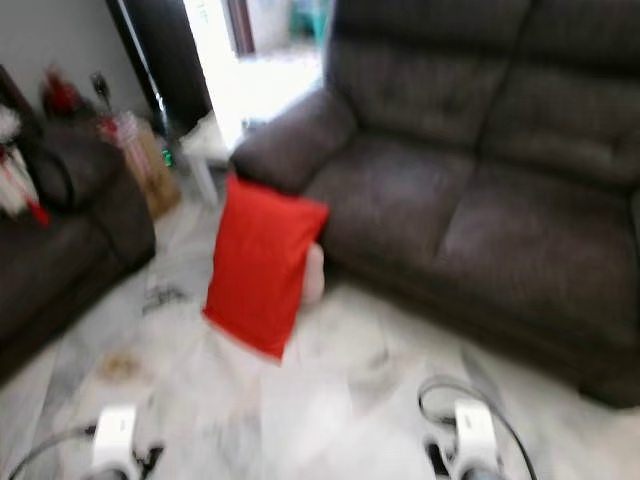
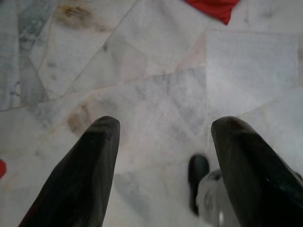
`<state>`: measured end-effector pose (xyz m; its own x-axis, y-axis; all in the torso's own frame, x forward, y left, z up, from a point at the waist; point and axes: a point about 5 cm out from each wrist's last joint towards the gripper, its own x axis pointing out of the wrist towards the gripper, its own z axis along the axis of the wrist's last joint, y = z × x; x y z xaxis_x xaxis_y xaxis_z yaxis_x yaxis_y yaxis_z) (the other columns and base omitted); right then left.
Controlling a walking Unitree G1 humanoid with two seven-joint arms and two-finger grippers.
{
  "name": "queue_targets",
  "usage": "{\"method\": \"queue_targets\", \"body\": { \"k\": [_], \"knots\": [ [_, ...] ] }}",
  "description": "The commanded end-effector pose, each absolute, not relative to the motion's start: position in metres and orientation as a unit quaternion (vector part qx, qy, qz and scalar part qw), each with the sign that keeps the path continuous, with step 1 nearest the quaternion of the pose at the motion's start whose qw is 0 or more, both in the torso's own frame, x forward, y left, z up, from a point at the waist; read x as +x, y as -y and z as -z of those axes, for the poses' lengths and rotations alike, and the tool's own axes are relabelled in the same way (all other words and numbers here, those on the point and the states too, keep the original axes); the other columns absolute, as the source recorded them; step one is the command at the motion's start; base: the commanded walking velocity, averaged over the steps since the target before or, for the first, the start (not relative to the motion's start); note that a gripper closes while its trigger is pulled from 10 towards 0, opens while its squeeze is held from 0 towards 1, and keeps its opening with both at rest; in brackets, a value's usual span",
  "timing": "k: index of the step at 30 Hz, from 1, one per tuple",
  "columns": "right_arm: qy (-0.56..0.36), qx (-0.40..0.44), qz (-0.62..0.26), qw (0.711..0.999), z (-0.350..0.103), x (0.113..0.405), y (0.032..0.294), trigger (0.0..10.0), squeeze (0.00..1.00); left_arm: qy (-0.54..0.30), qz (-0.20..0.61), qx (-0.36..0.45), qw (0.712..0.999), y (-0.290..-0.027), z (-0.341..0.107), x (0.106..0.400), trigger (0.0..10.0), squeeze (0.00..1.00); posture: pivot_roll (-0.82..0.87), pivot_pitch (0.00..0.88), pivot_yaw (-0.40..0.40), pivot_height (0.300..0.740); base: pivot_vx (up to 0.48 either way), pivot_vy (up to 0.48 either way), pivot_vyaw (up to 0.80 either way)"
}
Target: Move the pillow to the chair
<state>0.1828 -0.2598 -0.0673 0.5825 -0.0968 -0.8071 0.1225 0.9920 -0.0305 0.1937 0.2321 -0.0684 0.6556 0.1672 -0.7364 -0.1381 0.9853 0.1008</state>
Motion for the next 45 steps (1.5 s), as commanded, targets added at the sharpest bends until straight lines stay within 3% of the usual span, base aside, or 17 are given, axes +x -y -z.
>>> {"method": "queue_targets", "body": {
  "k": [1,9,18,31,45],
  "knots": [
    [-0.449,0.020,0.051,0.892,0.0678,0.1873,0.2511,10.0,0.00,-0.416,-0.095,0.028,0.904,-0.2426,0.0694,0.1868,10.0,0.00,0.00,0.013,0.023,0.740,0.300,0.000,0.00],
    [-0.450,0.017,0.046,0.892,0.0675,0.1883,0.2504,10.0,0.00,-0.415,-0.096,0.028,0.904,-0.2430,0.0687,0.1879,10.0,0.00,0.00,0.017,0.021,0.740,0.302,0.000,0.00],
    [-0.453,0.018,0.048,0.890,0.0677,0.1878,0.2509,10.0,0.00,-0.413,-0.098,0.027,0.905,-0.2434,0.0685,0.1879,10.0,0.00,0.00,0.034,0.019,0.740,0.302,0.000,0.68],
    [-0.451,0.017,0.048,0.891,0.0673,0.1881,0.2516,10.0,0.00,-0.413,-0.100,0.025,0.905,-0.2432,0.0686,0.1878,10.0,0.00,0.00,0.046,0.017,0.740,0.305,0.000,0.00],
    [-0.454,0.022,0.051,0.889,0.0677,0.1874,0.2516,10.0,0.00,-0.413,-0.099,0.025,0.905,-0.2428,0.0686,0.1882,10.0,0.00,0.00,0.045,0.017,0.740,0.306,0.000,0.63]
  ]
}}
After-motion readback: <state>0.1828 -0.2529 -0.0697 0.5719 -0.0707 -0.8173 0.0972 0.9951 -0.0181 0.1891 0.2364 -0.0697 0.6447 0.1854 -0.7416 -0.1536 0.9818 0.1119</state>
